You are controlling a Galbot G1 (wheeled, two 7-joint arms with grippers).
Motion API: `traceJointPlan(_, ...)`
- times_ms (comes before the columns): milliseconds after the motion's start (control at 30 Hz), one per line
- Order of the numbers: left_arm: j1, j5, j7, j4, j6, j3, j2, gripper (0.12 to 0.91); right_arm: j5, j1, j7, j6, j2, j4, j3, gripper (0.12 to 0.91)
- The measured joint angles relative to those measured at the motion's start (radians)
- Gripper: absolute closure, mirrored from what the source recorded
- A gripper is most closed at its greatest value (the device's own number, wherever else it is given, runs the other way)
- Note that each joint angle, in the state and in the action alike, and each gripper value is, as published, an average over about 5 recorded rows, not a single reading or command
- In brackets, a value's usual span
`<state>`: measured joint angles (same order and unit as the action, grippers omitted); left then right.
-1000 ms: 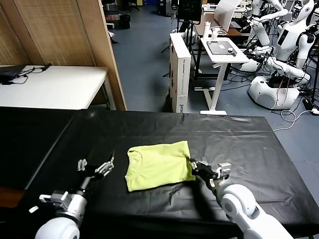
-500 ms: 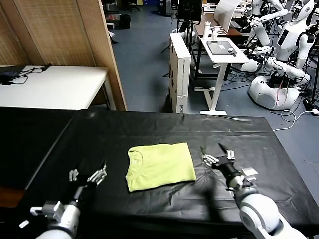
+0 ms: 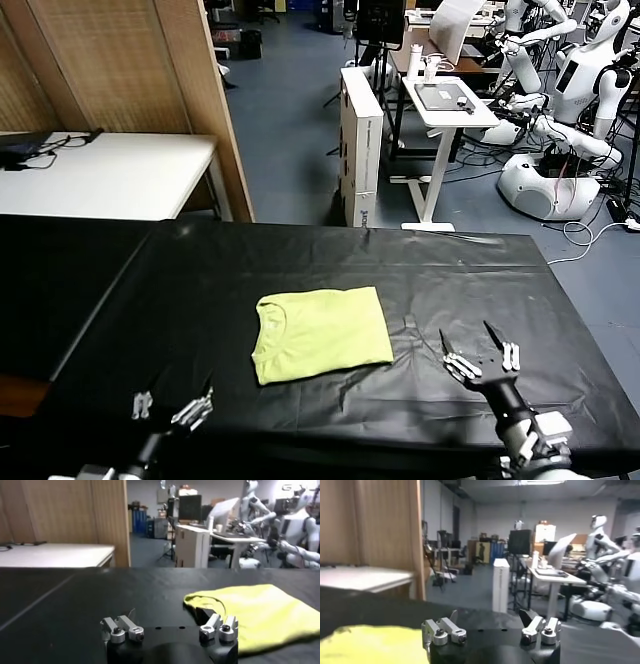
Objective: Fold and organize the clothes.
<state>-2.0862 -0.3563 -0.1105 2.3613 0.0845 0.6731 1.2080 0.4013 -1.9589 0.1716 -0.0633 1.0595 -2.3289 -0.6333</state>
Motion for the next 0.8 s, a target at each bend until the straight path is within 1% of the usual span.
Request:
traceJointPlan(167,-0.018,-0.001,-0.004,0.003,-0.006,0.006,0.007,0.123,-0.016,-0.033,0.010,0.001,0.015,-0.018,0.017,0.118)
traceJointPlan(333,-0.036,-0.009,-0.004,0.011,0.004,0.011,0.008,0.123,-0.028,-0.062,0.028,0.006,0.029,-0.030,0.028,0.118)
traceJointPlan(500,-0.038,-0.014,-0.002,0.011,0.011,0.012,0.008,0.123,-0.037,-0.078,0.051,0.025,0.039,-0.030,0.032,0.118)
traceJointPlan(800,-0.038,-0.016,0.003,0.014,0.018,0.015,0.008,0.123,-0.068,-0.098,0.069,0.057,0.057,-0.016,0.047,0.118)
